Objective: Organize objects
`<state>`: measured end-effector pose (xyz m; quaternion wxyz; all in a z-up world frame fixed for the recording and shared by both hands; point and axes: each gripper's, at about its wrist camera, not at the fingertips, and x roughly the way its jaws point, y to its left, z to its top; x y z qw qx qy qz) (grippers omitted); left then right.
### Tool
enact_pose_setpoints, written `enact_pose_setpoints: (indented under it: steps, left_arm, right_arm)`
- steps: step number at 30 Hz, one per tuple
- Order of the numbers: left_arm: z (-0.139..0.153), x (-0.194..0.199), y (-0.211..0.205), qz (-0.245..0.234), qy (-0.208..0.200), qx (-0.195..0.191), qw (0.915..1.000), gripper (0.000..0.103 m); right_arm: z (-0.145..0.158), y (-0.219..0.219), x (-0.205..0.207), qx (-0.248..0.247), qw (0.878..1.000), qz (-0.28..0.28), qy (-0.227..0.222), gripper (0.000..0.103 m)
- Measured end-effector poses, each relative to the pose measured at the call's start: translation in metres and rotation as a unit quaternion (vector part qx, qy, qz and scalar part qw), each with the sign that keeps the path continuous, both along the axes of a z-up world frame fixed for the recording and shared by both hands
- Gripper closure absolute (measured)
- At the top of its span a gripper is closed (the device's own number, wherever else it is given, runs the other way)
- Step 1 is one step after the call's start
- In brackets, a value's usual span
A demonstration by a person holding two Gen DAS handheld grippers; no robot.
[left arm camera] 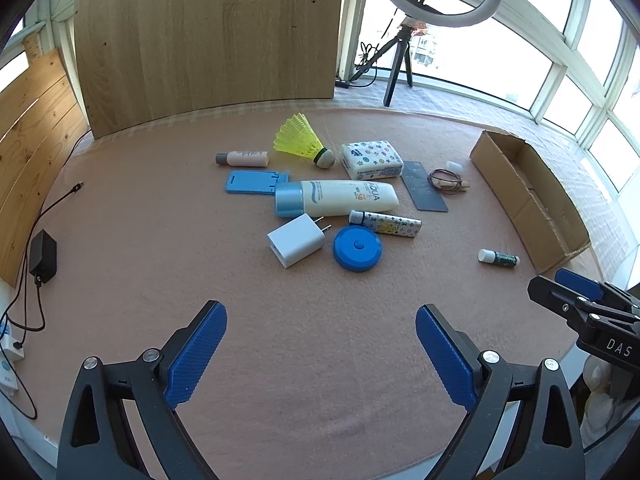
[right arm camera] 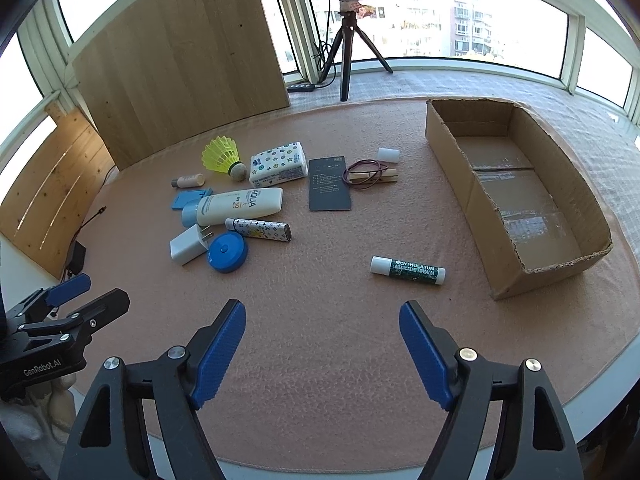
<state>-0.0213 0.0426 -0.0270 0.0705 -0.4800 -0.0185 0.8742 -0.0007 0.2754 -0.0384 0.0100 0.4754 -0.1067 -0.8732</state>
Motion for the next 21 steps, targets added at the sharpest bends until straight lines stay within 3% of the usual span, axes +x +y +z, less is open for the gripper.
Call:
enact_pose_setpoints:
  steps: [11,18,21]
  left_arm:
    - [-0.022,-0.022,0.021,-0.031,-0.025,0.010,0.9992,0.021]
    - [-0.042,-0.041,0.031,-0.043,-0.044,0.019,0.9979,0.023]
    - [-0.046,-0.052,0.033,-0.046,-0.051,0.023,0.9974,0.031]
  right_arm:
    - [-0.013,0.016,0.001,-0.045,0.999,-0.013,-0.021,0.045]
    - [-0.020,0.022,-0.003,-0.069,0.997,-0.013,-0.034,0.049]
    - [-0.021,0.024,-0.004,-0.069,0.997,-0.016,-0.035,0.049]
